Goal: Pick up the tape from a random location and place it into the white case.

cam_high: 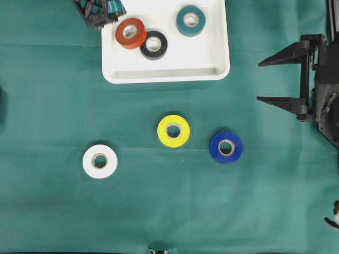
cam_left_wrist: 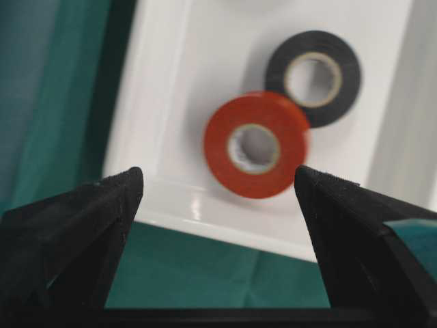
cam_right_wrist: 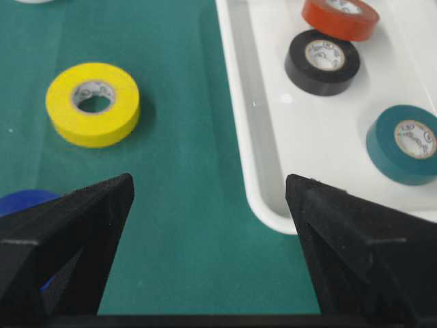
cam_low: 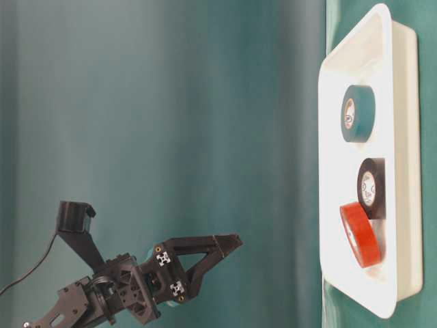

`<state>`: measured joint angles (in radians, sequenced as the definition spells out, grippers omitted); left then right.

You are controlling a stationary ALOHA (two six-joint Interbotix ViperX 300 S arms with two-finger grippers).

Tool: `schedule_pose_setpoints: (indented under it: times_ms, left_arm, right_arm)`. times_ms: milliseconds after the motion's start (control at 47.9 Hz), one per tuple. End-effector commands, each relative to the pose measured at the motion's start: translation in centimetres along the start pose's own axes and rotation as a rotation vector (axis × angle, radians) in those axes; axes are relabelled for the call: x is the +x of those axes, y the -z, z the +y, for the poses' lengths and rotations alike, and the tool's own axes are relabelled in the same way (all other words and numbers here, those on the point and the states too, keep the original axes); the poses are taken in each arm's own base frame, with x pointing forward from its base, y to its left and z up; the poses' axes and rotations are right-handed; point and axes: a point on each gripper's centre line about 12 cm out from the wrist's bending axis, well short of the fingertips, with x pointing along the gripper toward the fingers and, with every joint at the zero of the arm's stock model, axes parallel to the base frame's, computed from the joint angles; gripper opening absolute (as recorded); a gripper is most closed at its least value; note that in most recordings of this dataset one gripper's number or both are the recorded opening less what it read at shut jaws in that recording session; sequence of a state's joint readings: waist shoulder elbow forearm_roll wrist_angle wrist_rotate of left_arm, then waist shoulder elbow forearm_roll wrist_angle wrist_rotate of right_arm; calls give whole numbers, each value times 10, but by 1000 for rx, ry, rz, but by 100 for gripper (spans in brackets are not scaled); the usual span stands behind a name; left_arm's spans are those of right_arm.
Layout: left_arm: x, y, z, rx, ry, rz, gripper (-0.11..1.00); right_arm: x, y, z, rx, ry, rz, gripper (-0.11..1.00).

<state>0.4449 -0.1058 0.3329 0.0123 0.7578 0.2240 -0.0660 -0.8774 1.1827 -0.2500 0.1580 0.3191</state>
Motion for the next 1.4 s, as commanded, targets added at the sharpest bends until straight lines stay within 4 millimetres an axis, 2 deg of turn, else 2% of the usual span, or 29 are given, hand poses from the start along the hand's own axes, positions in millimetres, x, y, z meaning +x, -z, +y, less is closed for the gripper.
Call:
schedule_pose_setpoints:
  times_ms: [0,292,647,1253,1378]
  left_arm:
    - [-15,-9,-17,36,19,-49,99]
    - [-26,-21,-87,125,123,-106,99]
    - [-36,-25,-145,175,215,-168,99]
    - [-37,-29,-147,174,216,-199,99]
    - [-42,-29,-146,173,216,-208,99]
  right_arm:
    - [-1,-11,0,2,0,-28,90]
    - [-1,-12,0,2,0,-29,90]
    - [-1,-10,0,2,3,-17,90]
    - [-1,-11,0,2,4,-17,90]
    - [-1,-12,0,4,4,-18,90]
